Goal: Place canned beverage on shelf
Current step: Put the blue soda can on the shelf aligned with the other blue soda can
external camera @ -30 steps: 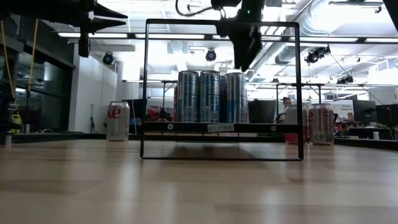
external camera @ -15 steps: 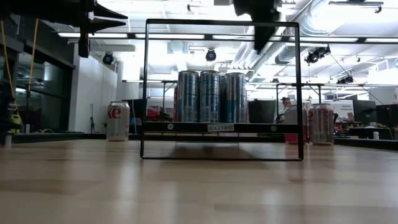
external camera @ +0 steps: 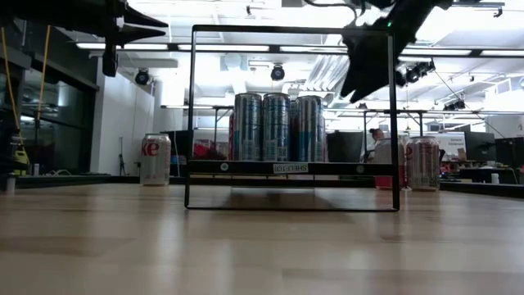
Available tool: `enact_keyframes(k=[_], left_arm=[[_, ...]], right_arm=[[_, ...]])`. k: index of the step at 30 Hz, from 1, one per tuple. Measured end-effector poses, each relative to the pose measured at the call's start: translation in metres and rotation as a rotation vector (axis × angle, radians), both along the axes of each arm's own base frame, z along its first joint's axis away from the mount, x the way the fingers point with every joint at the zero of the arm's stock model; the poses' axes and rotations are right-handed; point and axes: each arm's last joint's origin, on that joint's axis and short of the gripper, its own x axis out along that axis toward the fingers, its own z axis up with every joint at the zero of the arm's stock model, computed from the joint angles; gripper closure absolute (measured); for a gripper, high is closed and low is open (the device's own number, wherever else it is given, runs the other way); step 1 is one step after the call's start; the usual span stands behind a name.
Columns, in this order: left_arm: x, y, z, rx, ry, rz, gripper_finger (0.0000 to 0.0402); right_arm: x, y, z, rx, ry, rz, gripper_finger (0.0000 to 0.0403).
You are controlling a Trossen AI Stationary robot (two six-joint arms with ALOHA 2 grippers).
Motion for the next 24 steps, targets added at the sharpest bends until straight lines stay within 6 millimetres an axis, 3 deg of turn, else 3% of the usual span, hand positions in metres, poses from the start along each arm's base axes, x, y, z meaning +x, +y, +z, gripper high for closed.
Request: enact_keyframes(k=[2,4,8,11,24], left_arm=[[0.000,0.000,0.000,0.012,0.006,0.001,0.0401],[0.000,0.000,0.000,0.017,0.010,0.001,0.0401],[0.000,0.000,-0.002,0.024,0.034,0.001,0.0402],[0.001,0.000,-0.005,0.044,0.081,0.002,0.0402],[0.018,0.004,-0.024,0.051,0.267,0.024,0.0402]], right_arm=[[0.003,-0.001,-0.013,0.020,-0.064,-0.039,0.0358],[0.005,-0.002,-0.026,0.039,-0.113,-0.076,0.0388],[0.006,-0.002,-0.044,0.100,-0.157,-0.153,0.0375],[0.007,-0.003,-0.052,0.104,-0.175,-0.169,0.0396],[0.017,-0.016,-0.057,0.080,-0.238,-0.214,0.0402]])
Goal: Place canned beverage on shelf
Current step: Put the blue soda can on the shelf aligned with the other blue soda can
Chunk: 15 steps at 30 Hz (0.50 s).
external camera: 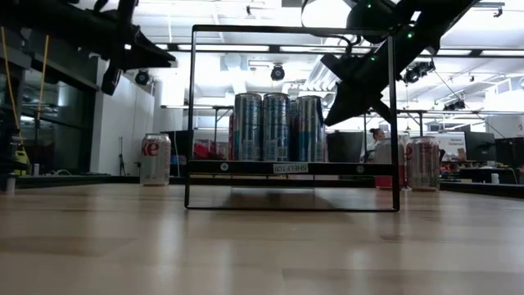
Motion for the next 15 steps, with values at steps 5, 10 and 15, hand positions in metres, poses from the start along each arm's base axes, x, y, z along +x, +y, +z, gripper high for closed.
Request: enact_keyframes(k=[5,10,15], left_arm=[[0.007,0.001,-0.006,-0.008,0.047,-0.004,0.0402],[0.012,0.001,-0.011,-0.015,0.082,-0.008,0.0401],[0.013,0.002,-0.013,0.005,0.105,-0.017,0.0401]], right_arm=[[0.007,-0.001,-0.005,0.023,-0.024,0.031,0.0402],[0.011,-0.001,-0.007,0.034,-0.037,0.047,0.0403],[0.009,0.000,-0.005,0.026,-0.031,0.063,0.0403]])
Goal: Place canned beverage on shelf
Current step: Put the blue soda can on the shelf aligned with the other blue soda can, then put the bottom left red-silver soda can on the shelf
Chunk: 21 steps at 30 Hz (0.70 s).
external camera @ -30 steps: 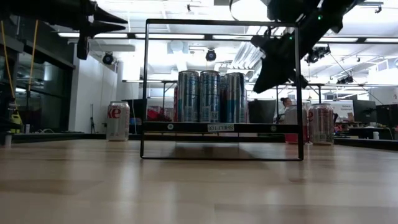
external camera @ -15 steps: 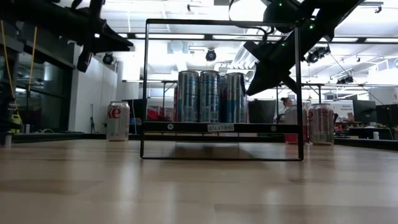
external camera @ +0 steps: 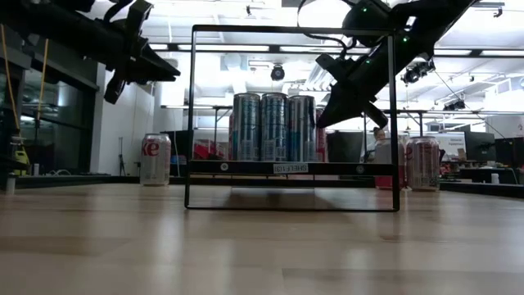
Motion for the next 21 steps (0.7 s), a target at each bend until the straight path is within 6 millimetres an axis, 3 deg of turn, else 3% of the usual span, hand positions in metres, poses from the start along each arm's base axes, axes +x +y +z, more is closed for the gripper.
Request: enact_keyframes(k=[7,16,21], left_arm=[[-0.004,0.002,0.015,0.091,-0.096,-0.121,0.0401],[-0.012,0.014,0.053,0.297,-0.285,-0.210,0.0401],[-0.012,0.020,0.071,0.365,-0.297,-0.265,0.0401]], right_arm=[[-0.021,0.007,0.030,-0.052,-0.055,0.083,0.0403],[-0.053,0.029,0.099,-0.234,-0.448,0.232,0.0403],[-0.055,0.039,0.114,-0.339,-0.547,0.294,0.0403]])
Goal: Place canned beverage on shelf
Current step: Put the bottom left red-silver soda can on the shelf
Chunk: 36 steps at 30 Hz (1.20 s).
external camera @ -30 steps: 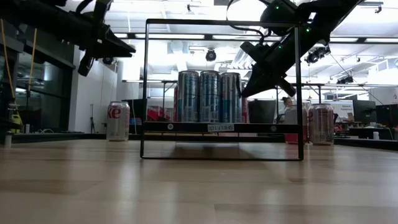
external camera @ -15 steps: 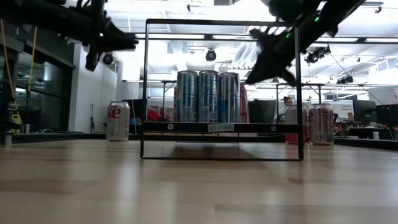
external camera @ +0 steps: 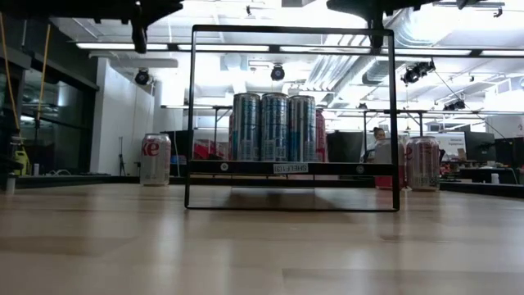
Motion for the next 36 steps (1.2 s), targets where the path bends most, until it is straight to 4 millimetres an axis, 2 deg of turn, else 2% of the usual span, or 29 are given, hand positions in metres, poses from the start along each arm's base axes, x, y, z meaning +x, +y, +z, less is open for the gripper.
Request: enact_keyframes(k=[3,7,23,26,30,36], left_arm=[[0.001,0.002,0.009,0.020,-0.016,-0.005,0.0401],[0.003,0.002,0.010,0.035,-0.011,-0.002,0.0401],[0.003,0.003,0.009,0.050,0.005,0.004,0.0401],[0.003,0.004,0.009,0.079,0.014,0.048,0.0397],[0.002,0.004,0.009,0.085,0.018,0.076,0.0357],[0.001,0.002,0.022,0.106,0.141,0.021,0.0246]], right_arm=[[0.002,0.002,0.000,-0.024,0.005,0.014,0.0403],[0.003,0.003,-0.002,-0.023,0.018,0.015,0.0403],[0.003,0.002,-0.002,-0.042,0.017,0.008,0.0402],[0.003,0.002,-0.002,-0.043,0.018,-0.013,0.0402],[0.003,0.001,-0.002,-0.043,0.018,-0.024,0.0402],[0.003,0.001,-0.002,-0.034,0.015,-0.027,0.0402]])
